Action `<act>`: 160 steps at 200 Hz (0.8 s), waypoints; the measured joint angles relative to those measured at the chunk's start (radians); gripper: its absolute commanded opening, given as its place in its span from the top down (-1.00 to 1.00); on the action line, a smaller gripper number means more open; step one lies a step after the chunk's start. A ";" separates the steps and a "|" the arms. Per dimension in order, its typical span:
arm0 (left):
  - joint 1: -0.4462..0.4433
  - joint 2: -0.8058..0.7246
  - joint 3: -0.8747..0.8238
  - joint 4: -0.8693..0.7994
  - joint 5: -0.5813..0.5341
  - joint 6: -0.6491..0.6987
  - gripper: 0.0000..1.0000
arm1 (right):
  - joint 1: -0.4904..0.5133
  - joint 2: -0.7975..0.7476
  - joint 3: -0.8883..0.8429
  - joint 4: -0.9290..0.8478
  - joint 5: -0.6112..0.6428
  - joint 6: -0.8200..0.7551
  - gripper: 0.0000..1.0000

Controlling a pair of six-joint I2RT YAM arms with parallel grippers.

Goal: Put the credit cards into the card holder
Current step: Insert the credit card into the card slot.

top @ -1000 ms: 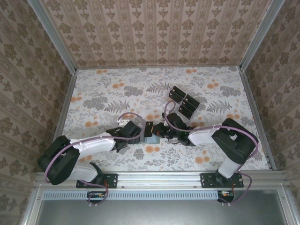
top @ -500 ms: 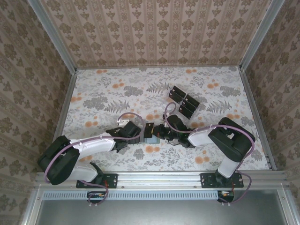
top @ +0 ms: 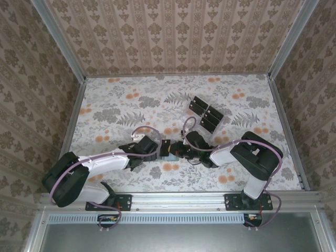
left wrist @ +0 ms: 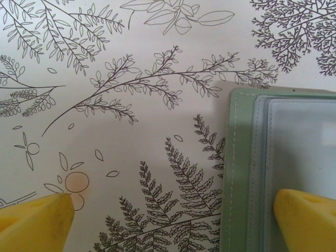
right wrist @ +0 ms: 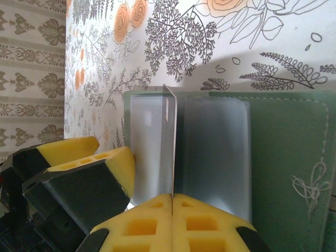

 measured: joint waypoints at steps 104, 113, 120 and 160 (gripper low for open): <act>0.000 0.000 -0.003 0.007 0.000 0.000 -1.00 | 0.000 0.003 -0.031 0.008 -0.018 0.007 1.00; 0.000 0.000 -0.003 0.007 0.000 0.000 -1.00 | 0.000 0.010 -0.030 0.009 -0.025 0.008 1.00; 0.000 0.000 -0.003 0.007 0.000 0.000 -1.00 | 0.000 0.014 -0.030 0.009 -0.030 0.008 1.00; 0.000 0.000 -0.003 0.008 0.000 0.000 -1.00 | 0.000 0.035 -0.022 0.008 -0.049 0.011 1.00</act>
